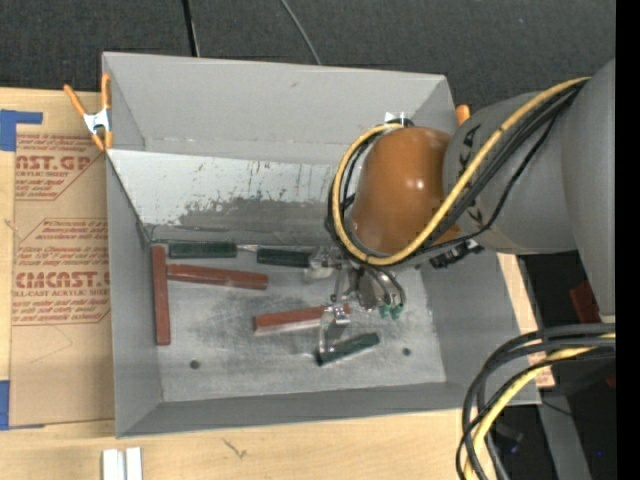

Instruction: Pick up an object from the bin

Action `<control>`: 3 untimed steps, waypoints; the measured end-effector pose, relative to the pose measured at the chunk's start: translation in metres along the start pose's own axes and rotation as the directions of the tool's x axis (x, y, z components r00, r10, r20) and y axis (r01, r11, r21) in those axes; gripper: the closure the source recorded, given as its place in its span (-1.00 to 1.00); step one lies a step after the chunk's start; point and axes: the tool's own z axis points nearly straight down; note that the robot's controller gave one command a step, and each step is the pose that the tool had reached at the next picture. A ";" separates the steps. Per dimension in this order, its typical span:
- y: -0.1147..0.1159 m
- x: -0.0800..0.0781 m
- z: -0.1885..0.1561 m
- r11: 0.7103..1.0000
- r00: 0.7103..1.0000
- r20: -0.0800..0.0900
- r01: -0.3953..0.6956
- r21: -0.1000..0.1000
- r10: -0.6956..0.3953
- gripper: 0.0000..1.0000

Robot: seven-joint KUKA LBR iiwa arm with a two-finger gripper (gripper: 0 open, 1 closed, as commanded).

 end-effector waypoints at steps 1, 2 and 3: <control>-0.009 0.000 0.059 1.000 1.000 0.000 -0.026 -0.002 0.026 1.00; -0.009 0.000 0.059 1.000 1.000 0.000 -0.026 -0.002 0.026 1.00; -0.009 -0.010 -0.082 0.998 0.998 -0.004 -0.061 0.000 0.061 1.00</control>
Offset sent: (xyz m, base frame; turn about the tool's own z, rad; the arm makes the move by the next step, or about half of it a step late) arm 0.0000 0.0000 0.0000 0.0000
